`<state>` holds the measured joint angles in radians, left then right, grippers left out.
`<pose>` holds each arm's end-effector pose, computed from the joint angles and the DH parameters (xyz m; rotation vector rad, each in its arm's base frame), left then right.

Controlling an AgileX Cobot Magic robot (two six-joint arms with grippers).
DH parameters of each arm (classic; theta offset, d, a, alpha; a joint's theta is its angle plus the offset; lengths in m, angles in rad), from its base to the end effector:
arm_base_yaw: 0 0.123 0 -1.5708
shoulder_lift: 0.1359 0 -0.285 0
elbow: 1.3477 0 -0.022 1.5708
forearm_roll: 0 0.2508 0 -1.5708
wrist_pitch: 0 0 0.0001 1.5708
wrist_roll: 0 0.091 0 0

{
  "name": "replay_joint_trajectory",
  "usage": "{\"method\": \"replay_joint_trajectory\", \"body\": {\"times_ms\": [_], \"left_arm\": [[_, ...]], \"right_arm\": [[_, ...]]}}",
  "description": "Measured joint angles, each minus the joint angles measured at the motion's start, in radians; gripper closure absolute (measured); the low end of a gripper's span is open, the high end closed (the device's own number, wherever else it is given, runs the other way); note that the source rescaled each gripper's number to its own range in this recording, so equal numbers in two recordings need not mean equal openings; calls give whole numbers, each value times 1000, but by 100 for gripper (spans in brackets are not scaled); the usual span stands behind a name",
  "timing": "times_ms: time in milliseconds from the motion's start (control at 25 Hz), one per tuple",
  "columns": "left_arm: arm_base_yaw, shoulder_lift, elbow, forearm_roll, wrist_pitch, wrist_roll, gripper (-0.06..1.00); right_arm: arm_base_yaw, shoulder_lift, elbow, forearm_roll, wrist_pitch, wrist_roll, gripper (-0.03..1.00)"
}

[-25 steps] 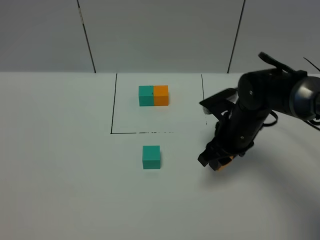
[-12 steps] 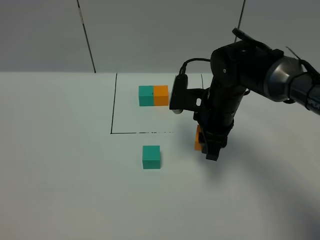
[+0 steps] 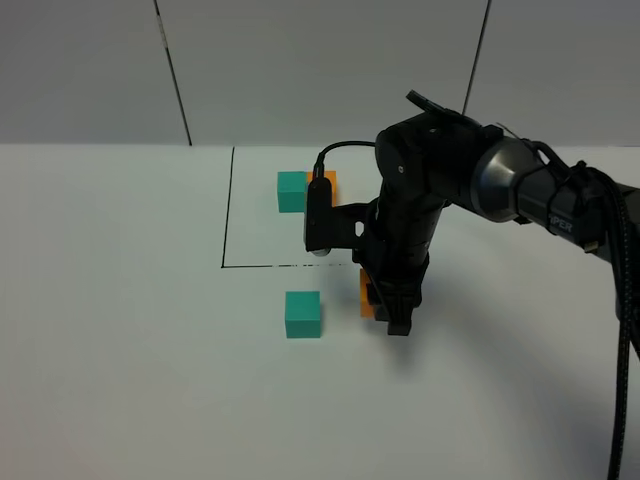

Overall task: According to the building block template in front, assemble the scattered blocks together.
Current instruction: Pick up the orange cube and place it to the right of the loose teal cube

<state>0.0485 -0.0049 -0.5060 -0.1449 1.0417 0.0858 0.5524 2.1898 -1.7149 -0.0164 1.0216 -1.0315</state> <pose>-0.0054 -0.0116 0.2812 0.0434 2.0067 -0.0867 0.3840 0.2352 0.1663 -2.1338 2.0905 -0.0787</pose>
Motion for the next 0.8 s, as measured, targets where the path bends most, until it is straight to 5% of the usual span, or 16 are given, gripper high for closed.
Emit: {"method": "replay_joint_trajectory", "body": {"times_ms": [800], "left_arm": [[0,0,0,-1,0,0,27]], "right_arm": [[20,145,-125,38,21,-57,97]]}}
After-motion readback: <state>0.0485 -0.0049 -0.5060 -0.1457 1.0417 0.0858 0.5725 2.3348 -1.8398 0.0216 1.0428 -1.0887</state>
